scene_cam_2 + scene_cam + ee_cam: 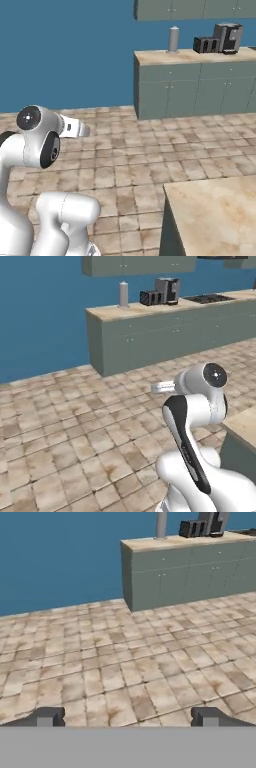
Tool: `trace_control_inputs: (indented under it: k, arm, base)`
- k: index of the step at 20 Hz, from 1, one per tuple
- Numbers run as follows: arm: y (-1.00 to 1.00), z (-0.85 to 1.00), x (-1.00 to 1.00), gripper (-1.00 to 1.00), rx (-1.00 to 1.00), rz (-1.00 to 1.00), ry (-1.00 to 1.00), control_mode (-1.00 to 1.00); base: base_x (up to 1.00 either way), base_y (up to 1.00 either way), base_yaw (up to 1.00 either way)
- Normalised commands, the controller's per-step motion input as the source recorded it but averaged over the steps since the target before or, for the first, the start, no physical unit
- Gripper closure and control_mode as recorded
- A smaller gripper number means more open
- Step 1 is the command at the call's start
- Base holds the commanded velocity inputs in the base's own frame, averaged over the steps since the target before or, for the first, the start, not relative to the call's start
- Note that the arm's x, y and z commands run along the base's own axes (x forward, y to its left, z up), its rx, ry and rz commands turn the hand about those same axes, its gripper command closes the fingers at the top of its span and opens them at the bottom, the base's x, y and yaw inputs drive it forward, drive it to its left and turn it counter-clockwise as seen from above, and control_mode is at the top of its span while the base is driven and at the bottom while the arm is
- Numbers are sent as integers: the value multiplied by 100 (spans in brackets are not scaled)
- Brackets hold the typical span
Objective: Move the lemon wedge and potato from the top shelf to the second highest shelf to make space. Then, place the pitcher from the counter on the cleared top shelf.
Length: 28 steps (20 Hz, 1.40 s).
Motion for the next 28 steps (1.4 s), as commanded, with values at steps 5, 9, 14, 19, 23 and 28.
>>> trace_control_inputs:
  k: [5,9,14,19,23,28]
  arm:
    - [0,0,0,-100,0,0,0,100]
    - [0,0,0,-100,0,0,0,100]
    - [0,0,0,-100,0,0,0,100]
    - [0,0,0,-100,0,0,0,100]
    - [0,0,0,-100,0,0,0,100]
    - [0,0,0,-100,0,0,0,100]
  base:
    - [90,46,-53]
    - [99,46,-51]
    - [87,21,-58]
    - [70,28,-59]
    - [51,27,-59]
    - [62,42,-56]
